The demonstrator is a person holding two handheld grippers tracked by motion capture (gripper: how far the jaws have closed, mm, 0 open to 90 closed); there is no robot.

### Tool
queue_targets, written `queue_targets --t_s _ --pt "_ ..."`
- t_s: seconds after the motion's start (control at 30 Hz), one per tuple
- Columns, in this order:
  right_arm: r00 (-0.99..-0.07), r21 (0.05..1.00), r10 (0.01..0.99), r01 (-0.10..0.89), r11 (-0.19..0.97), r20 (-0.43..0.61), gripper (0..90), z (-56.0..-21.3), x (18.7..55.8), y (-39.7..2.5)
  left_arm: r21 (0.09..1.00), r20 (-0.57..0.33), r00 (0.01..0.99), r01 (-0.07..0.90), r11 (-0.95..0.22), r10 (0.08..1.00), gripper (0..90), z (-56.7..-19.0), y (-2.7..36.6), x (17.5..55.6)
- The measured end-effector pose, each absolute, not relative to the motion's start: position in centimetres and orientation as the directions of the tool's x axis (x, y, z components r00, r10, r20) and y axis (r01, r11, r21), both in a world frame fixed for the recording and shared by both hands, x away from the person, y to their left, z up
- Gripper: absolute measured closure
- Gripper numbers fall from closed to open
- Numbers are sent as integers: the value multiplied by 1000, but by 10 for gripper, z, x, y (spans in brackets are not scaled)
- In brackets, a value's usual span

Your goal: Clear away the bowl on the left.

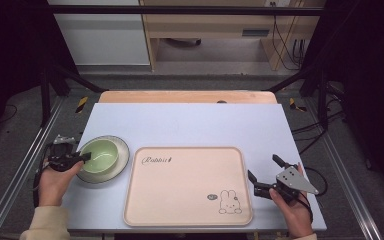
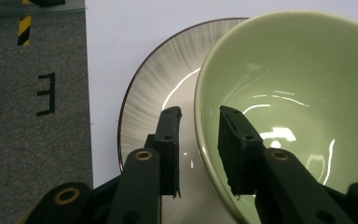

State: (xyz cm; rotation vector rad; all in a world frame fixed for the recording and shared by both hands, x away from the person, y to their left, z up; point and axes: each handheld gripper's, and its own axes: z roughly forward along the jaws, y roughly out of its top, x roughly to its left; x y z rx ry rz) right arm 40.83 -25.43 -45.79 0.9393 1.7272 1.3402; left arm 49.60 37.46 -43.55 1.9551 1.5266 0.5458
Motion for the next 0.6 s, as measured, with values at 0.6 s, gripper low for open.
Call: queue_targets --t_s 0.6 --pt "-456 976 881 107 190 -122 32 -459 411 -254 705 -65 236 698 -123 969 822 -440 375 494"
